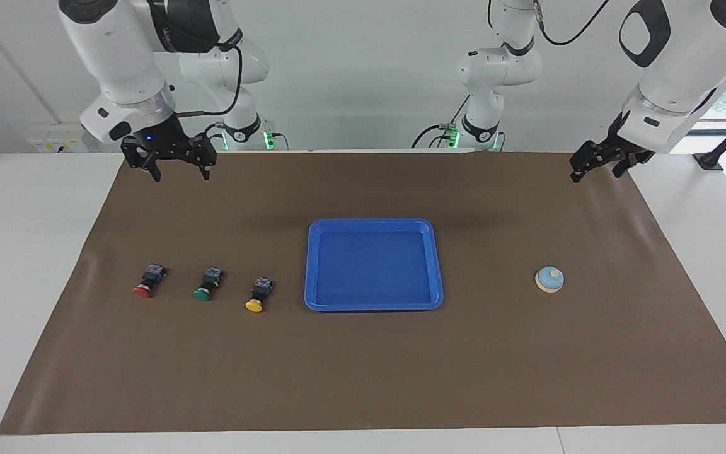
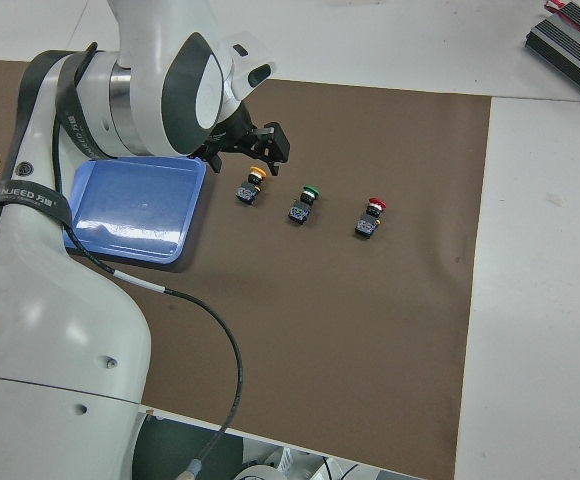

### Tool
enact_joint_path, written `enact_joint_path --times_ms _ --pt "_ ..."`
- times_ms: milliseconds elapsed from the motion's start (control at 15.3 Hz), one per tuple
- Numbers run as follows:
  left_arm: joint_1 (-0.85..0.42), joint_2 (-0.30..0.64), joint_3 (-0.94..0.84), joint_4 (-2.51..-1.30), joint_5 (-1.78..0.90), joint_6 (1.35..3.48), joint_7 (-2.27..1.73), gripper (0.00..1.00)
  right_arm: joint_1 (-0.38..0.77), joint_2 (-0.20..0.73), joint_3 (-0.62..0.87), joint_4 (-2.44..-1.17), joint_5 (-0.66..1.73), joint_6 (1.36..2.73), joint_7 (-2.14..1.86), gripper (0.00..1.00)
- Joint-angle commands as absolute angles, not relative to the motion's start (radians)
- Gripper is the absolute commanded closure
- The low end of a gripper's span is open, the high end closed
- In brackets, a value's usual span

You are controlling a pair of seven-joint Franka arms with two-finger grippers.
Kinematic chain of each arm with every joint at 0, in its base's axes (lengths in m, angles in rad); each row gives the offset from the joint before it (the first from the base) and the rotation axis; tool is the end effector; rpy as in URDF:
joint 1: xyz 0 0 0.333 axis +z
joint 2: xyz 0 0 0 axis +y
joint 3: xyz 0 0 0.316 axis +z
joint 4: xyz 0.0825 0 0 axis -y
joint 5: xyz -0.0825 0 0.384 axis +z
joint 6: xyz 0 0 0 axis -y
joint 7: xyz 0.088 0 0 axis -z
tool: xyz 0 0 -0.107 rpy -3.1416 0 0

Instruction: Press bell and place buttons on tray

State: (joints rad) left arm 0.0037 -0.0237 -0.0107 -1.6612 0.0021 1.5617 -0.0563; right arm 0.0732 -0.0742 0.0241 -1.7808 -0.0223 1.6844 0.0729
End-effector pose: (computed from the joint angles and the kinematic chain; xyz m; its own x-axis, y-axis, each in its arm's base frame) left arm 0.5433 -0.0036 0.5942 0.9959 0.0493 -0.0755 0.0490 -0.9988 -0.0066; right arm 0.5337 0.0503 0.5751 0.9994 0.0268 -0.0205 0.0273 -0.9993 0.0254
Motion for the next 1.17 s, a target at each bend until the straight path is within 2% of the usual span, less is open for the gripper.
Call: enact_joint_path --times_ms 0,326,587,783,1110 --pt "-0.008 -0.009 -0.002 -1.640 -0.011 1.534 -0.043 0.00 0.110 -0.130 0.028 -1.954 -0.015 1.825 0.164 0.00" --pt "-0.008 -0.011 -0.002 -1.641 -0.012 1.532 -0.023 0.00 0.156 0.040 0.028 -1.957 -0.015 2.000 0.320 0.00" --pt "-0.005 -0.014 -0.002 -1.641 -0.014 1.529 0.083 0.00 0.155 0.146 0.028 -1.996 -0.017 2.210 0.344 0.00" --pt "-0.005 -0.014 -0.002 -1.643 -0.015 1.528 0.083 0.00 0.160 0.245 0.028 -1.990 -0.017 2.305 0.386 0.00" --pt "-0.006 -0.020 0.002 -1.643 -0.014 1.540 0.080 0.00 0.160 0.342 0.028 -1.974 -0.029 2.442 0.388 0.00"
